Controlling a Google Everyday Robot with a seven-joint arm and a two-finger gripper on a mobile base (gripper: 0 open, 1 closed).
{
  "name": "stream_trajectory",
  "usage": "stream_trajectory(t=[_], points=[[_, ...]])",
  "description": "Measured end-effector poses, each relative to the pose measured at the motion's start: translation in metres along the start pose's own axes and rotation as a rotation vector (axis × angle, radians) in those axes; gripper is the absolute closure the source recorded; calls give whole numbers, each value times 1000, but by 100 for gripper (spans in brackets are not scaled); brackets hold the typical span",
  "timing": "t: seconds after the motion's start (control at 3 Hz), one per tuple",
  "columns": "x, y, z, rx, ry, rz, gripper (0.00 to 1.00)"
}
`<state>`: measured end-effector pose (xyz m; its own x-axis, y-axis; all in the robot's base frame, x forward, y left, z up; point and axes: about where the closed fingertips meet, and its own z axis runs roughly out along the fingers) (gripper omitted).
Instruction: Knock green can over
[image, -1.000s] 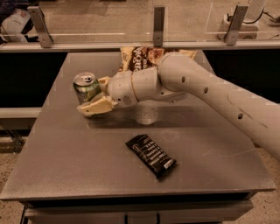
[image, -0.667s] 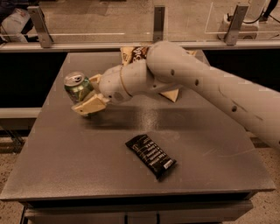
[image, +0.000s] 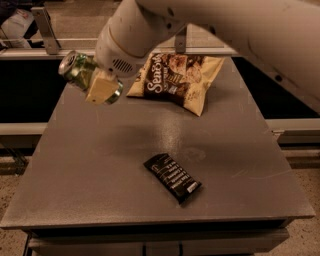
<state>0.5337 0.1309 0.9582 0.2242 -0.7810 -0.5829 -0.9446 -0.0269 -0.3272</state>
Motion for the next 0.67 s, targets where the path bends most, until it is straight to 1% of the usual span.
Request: stream_trajectory(t=[0.33,0.67], points=[[20,-49,-25,57,190,87,100],[77,-87,14,41,459,250,100]])
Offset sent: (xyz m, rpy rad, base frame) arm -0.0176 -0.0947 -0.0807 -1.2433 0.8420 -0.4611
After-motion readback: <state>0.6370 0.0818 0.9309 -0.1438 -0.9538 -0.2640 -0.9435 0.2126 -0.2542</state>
